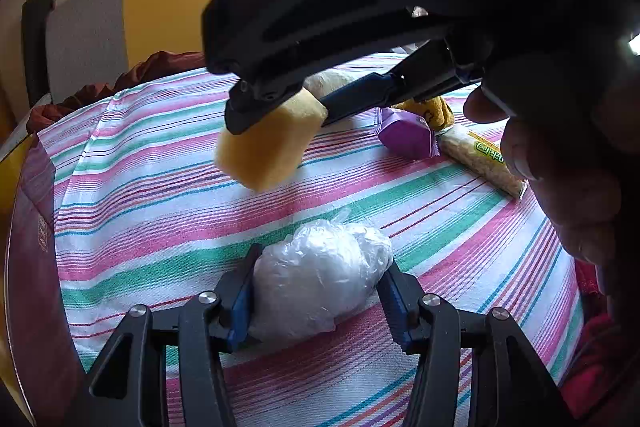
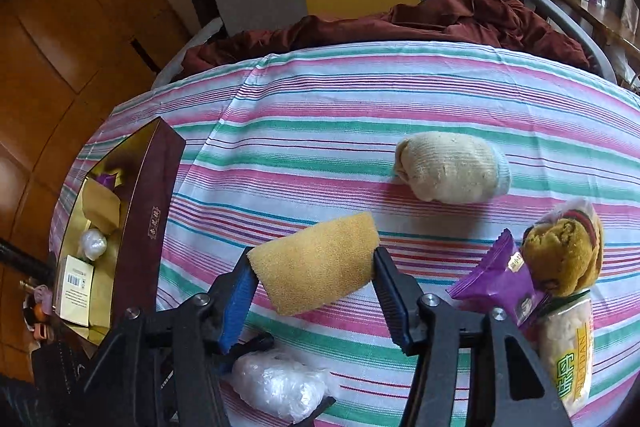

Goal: Organize objects
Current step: 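Carry the wrapped white ball into the gold tray and open the left tool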

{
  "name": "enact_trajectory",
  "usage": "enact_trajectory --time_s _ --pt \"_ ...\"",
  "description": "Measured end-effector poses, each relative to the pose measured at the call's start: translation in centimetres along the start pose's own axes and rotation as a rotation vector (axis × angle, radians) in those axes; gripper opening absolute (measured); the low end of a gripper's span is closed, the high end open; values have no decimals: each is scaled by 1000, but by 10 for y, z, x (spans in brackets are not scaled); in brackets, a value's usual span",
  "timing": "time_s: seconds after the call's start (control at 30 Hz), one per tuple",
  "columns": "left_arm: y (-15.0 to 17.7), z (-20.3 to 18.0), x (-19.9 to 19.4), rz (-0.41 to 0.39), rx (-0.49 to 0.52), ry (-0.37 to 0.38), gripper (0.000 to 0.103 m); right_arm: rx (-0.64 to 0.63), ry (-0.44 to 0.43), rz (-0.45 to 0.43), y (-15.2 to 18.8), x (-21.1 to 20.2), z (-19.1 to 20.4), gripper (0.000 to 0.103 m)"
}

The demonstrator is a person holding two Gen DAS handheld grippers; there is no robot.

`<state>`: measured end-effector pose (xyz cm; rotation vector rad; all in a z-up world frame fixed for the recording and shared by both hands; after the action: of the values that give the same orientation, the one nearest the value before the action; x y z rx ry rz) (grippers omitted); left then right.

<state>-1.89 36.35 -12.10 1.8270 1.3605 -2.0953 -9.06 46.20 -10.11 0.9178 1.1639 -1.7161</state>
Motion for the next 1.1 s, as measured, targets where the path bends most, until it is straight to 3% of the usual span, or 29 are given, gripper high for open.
enact_trajectory --time_s 0.6,0.7,1.1 --pt "-1 0 -7 29 -13 -79 52 7 23 16 -9 2 -12 56" --pt "4 3 -16 48 -49 -86 51 13 18 14 -8 1 -14 56" --pt "10 16 -81 -8 -93 -156 51 -20 61 -9 -4 1 -6 55"
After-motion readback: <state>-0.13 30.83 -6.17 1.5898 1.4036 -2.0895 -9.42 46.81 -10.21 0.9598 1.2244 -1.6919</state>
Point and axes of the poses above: each gripper's, at about its wrist camera, not at the fingertips, and x roughly the way its jaws point, z to its left, y to its underside, the point moved 1 cm from there along x, roughly the way its jaws point, and after that the axes turned 10 degrees about z, right-handed, at the moved point
